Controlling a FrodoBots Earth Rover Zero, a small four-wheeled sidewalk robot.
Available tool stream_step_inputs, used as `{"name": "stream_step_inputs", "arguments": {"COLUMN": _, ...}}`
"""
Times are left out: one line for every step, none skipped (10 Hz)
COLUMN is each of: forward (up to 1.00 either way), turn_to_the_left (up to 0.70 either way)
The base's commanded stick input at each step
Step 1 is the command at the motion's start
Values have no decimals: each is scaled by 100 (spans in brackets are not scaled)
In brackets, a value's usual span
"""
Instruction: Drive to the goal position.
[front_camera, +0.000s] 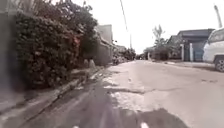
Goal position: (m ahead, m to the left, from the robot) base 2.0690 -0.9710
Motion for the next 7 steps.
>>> {"name": "stream_step_inputs", "arguments": {"forward": 70, "turn_to_the_left": 0}}
{"name": "stream_step_inputs", "arguments": {"forward": 70, "turn_to_the_left": 0}}
{"name": "stream_step_inputs", "arguments": {"forward": 70, "turn_to_the_left": 0}}
{"name": "stream_step_inputs", "arguments": {"forward": 70, "turn_to_the_left": 0}}
{"name": "stream_step_inputs", "arguments": {"forward": 70, "turn_to_the_left": 0}}
{"name": "stream_step_inputs", "arguments": {"forward": 70, "turn_to_the_left": 0}}
{"name": "stream_step_inputs", "arguments": {"forward": 70, "turn_to_the_left": 0}}
